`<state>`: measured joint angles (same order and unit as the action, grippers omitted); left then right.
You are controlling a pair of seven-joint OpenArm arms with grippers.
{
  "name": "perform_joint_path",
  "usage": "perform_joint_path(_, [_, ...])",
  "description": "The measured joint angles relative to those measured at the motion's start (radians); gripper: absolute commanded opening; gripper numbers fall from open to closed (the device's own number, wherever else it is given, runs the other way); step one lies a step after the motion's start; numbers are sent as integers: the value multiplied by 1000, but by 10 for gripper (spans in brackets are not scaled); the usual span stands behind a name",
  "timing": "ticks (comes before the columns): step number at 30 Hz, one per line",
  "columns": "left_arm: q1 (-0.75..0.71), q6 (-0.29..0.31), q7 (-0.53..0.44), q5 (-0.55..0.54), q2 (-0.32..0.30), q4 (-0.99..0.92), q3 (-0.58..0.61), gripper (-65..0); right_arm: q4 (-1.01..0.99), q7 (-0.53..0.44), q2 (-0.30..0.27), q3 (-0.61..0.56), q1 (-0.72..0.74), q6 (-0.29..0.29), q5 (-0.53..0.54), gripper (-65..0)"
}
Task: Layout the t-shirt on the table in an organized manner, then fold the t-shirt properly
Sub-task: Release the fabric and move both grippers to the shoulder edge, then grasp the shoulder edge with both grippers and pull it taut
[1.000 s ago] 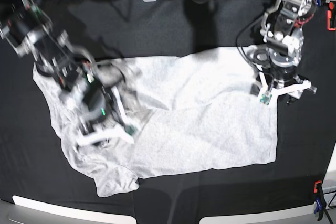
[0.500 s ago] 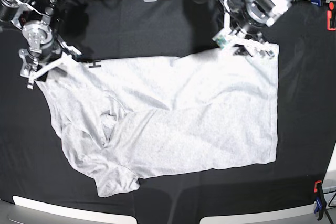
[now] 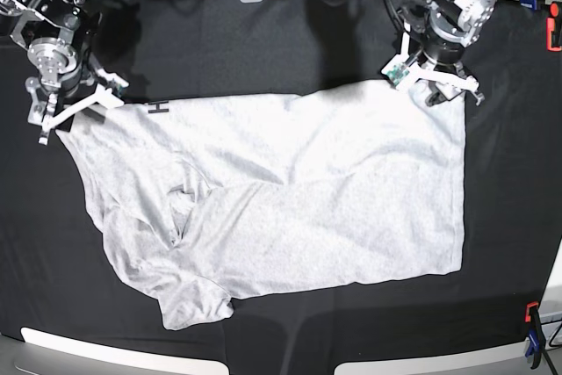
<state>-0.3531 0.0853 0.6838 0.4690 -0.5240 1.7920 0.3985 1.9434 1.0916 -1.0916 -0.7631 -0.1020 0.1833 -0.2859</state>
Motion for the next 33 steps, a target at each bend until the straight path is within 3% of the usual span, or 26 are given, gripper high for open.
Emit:
perform_joint_path(4, [35,-3,15,0,0,-41,0,-380,0,-39,0,0,0,0,55,-310])
perform_joint_path(7, [28,-7,16,4,0,-51,0,-448,-14,-70,3,0,9,-1,60,-310])
perform_joint_path(9, [27,-7,19,3,2,-51,0,-493,-56,-75,3,0,23,-31,82,-309])
perform_joint_path(13, [26,-11,24,3,11,-54,0,-595,-161,-194,10,0,42,-34,75,-310])
perform_joint_path(15, [26,-75,28,-2,11,-57,0,-622,-206,-235,27,0,51,-33,75,-310])
perform_joint_path(18, [24,-121,30,-1,11,-58,0,-627,-259,-296,50,0,55,-22,71,-310])
perform_joint_path(23, [24,-124,30,-1,11,-58,0,-627,-341,-395,72,0,58,-23,-31,-310])
perform_joint_path(28, [24,-124,30,-1,11,-58,0,-627,-353,-408,78,1,58,-24,-54,-310])
perform_joint_path(30, [24,-124,30,-1,11,-58,0,-629,-353,-423,77,1,58,-24,-55,-355])
perform_joint_path(33, [24,-125,31,-1,11,-58,0,-631,-356,-448,84,1,57,-20,-39,-516])
